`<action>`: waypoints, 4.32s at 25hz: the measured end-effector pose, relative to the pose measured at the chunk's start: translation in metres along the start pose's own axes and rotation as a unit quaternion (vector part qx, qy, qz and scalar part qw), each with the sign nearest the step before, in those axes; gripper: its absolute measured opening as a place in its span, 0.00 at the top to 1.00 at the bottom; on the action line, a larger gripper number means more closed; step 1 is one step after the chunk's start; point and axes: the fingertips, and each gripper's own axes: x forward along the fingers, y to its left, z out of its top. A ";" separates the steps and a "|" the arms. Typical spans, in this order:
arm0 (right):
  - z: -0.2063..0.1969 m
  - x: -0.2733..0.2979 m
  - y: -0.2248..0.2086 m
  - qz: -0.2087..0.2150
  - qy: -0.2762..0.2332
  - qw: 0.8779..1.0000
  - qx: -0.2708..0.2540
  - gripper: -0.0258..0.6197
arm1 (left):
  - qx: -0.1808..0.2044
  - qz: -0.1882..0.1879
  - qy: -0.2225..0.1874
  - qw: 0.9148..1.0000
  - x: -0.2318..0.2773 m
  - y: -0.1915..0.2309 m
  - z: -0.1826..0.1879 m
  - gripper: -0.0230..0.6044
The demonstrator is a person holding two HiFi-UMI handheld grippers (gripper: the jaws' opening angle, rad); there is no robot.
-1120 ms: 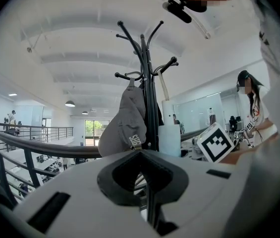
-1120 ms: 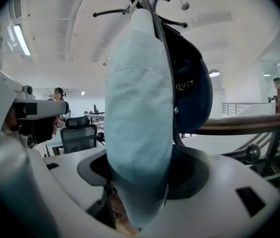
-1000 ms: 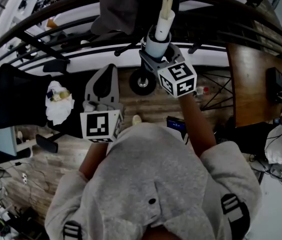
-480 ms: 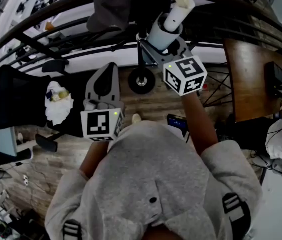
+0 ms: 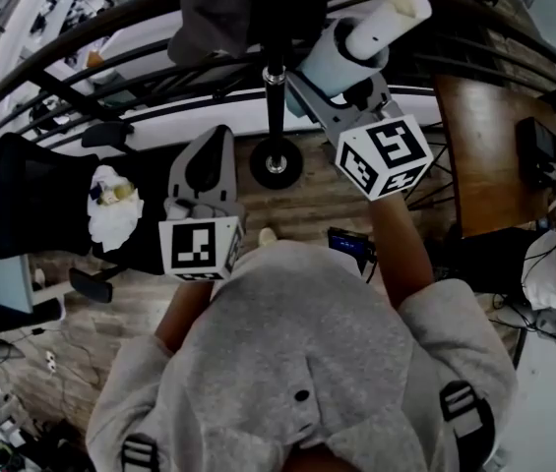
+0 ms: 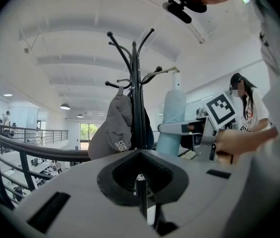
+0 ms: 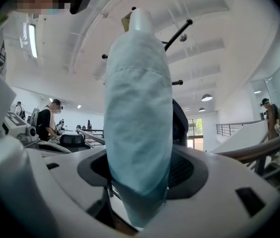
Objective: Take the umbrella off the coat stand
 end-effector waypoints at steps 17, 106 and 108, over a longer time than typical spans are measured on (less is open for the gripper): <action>0.006 -0.022 0.011 -0.005 0.004 1.000 0.003 0.52 | -0.009 -0.006 -0.004 1.000 -0.003 -0.003 0.002 0.95; -0.103 -0.396 0.340 -0.018 0.022 0.999 0.040 0.52 | -0.005 -0.025 -0.009 1.000 -0.417 -0.149 -0.078 0.95; -0.102 -0.407 0.344 -0.018 0.019 0.999 0.044 0.52 | -0.006 -0.028 -0.008 1.000 -0.426 -0.156 -0.080 0.95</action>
